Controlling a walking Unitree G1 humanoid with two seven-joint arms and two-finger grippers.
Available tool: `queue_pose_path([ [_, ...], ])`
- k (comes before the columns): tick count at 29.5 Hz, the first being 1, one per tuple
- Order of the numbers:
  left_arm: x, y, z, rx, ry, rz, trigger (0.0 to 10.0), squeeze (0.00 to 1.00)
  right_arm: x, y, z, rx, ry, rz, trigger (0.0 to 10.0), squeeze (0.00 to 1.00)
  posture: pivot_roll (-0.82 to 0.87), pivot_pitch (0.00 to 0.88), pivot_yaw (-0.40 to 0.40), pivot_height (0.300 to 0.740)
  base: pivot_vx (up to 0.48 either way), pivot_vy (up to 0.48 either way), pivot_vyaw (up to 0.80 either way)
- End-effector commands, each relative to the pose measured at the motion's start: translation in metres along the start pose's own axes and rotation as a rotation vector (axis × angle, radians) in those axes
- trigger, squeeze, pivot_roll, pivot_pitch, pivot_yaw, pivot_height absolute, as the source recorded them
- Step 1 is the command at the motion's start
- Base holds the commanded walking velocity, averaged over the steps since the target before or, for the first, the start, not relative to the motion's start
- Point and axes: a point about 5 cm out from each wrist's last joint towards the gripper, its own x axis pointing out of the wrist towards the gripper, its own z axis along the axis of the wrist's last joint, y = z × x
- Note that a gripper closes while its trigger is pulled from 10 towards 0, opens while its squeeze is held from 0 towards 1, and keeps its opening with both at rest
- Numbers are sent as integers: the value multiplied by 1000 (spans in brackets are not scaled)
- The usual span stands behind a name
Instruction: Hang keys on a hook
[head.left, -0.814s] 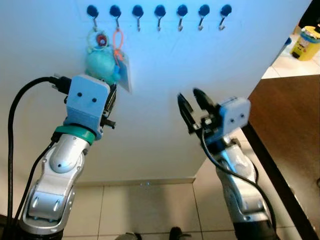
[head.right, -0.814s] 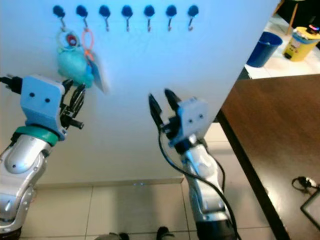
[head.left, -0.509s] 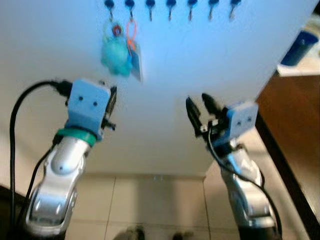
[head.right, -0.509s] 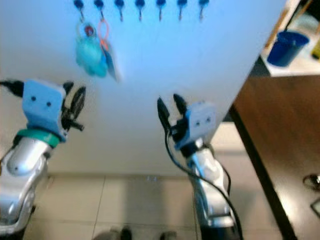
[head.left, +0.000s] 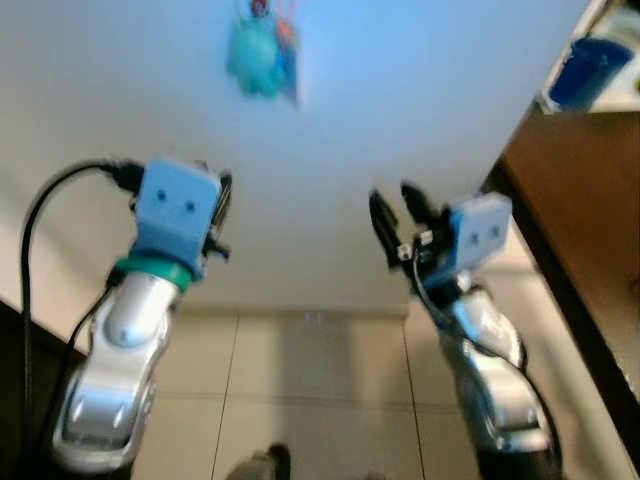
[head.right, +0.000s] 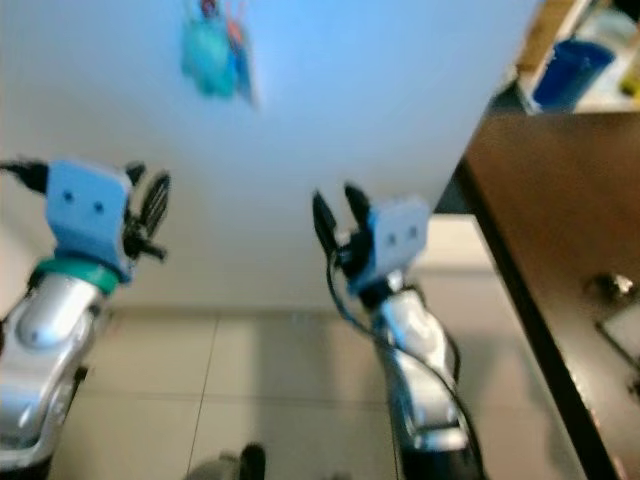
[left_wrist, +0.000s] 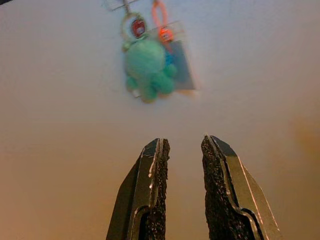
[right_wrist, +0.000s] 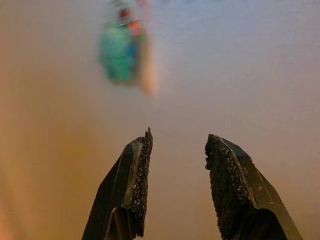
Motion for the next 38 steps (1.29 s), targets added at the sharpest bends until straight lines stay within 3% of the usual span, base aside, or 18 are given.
queue_pose_path([
  [1,-1,2,-4,-5,19,6,10000,0,-1,4,-2,13,15,6,10000,0,86,59,93,740,0,0,-488],
  [12,6,1,-2,-117,69,15,10000,0,2,4,-3,31,27,1,10000,0,89,59,93,740,0,0,-772],
  [38,11,-1,0,-128,75,16,10000,0,8,12,-3,58,23,17,10000,0,92,63,93,740,0,0,-800],
])
